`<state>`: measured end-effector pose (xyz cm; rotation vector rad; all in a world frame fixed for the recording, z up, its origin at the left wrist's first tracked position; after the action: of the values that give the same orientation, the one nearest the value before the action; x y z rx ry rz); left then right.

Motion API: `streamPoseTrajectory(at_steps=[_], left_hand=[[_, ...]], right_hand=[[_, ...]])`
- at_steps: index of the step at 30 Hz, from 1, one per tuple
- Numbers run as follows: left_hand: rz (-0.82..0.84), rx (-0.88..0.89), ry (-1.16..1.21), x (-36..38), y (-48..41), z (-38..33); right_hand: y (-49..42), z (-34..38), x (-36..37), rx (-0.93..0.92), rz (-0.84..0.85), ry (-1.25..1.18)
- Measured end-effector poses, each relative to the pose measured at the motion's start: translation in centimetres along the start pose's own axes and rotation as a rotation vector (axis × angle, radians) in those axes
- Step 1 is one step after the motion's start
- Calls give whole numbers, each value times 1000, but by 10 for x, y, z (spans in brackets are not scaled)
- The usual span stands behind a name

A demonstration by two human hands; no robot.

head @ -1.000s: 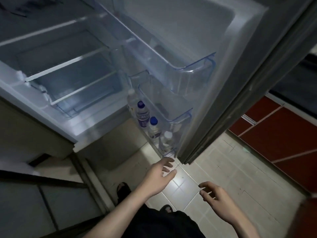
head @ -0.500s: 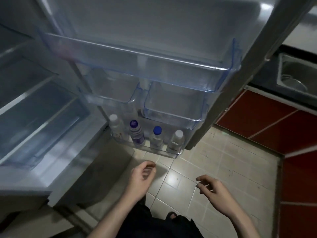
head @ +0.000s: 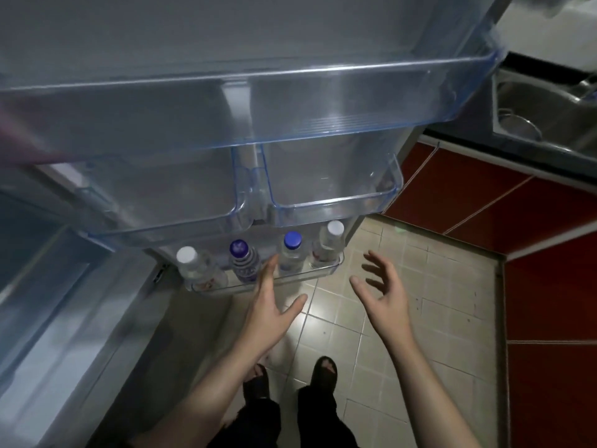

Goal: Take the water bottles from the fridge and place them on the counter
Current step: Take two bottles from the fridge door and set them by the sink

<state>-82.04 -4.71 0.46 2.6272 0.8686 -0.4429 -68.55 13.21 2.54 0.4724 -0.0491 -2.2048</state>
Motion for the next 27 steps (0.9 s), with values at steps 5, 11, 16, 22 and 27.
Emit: streamPoseTrajectory(at_steps=[5, 11, 16, 22, 27], left_hand=[[-126, 6, 16, 15, -55, 4], [-302, -65, 144, 28, -102, 10], [-310, -87, 186, 34, -109, 30], [-398, -121, 206, 36, -109, 44], [-418, -62, 236, 38, -116, 52]], right_hand=[[-74, 9, 9, -66, 101, 22], [-117, -6, 29, -197, 74, 47], [-114, -27, 40, -138, 117, -3], [-120, -37, 51, -109, 140, -94], [-124, -44, 59, -96, 133, -182]])
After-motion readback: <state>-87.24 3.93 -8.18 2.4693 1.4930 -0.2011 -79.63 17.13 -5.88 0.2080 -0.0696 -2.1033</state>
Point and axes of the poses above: each hand's wrist, its own y-axis away from the middle knuckle, its own x-axis out of the palm, z = x × y, the point moved 1 cm from there along -y, towards the middle knuckle, and after that the axes turned 12 degrees about z, right-handed, at the moved point
